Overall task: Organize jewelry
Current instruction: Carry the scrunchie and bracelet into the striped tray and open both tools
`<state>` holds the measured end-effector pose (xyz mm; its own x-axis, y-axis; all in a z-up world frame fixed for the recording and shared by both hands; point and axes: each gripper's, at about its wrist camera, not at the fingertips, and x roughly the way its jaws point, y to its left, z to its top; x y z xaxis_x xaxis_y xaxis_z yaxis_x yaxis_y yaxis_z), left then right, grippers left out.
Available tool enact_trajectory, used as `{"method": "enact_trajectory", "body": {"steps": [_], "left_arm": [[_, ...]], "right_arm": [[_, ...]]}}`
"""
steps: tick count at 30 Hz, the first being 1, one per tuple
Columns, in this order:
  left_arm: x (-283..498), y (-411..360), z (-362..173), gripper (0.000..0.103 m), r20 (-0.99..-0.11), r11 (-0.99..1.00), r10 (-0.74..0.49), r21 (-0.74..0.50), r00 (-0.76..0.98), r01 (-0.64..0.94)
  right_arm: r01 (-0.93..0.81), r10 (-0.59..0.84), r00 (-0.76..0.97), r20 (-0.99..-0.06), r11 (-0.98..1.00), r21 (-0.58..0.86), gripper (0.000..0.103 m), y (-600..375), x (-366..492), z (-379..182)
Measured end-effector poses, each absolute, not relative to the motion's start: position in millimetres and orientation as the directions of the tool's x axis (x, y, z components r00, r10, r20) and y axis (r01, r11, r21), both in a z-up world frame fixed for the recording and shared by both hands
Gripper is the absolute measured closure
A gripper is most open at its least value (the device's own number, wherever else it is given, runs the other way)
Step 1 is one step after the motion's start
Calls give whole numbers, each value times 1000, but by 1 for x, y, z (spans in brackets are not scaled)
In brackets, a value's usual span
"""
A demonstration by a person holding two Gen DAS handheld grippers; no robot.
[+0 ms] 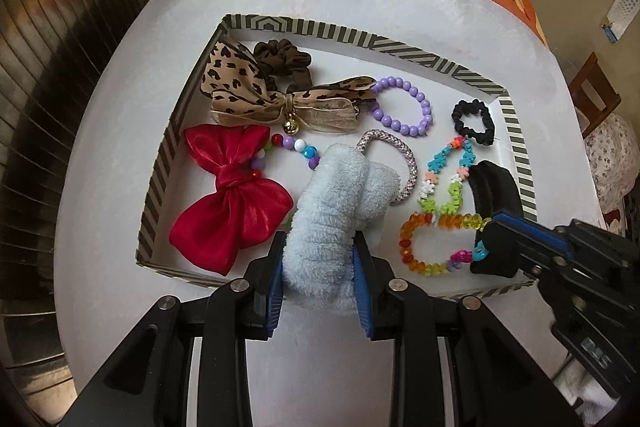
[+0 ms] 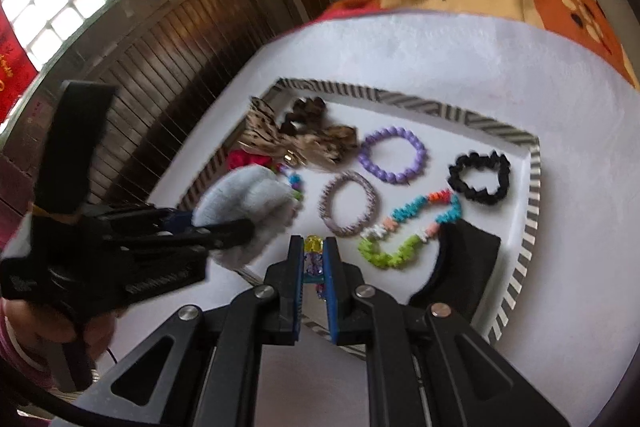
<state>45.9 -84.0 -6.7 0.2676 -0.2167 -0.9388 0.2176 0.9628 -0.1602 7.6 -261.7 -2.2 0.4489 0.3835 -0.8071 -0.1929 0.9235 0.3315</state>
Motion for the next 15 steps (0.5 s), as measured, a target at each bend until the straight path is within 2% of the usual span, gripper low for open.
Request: {"method": "enact_trajectory", "body": {"steps": [5,15], "left_arm": [[48,-84,-12,96,-944,963,-213,-159,253,217],[50,-106,-32,96,-959,957,-207,-157,192,245]], "right_arm": [[-143,327,401,-856,945,294,94,-275,11,-26],[-172,262,357,-897,962,212,94,-272,6,-37]]}}
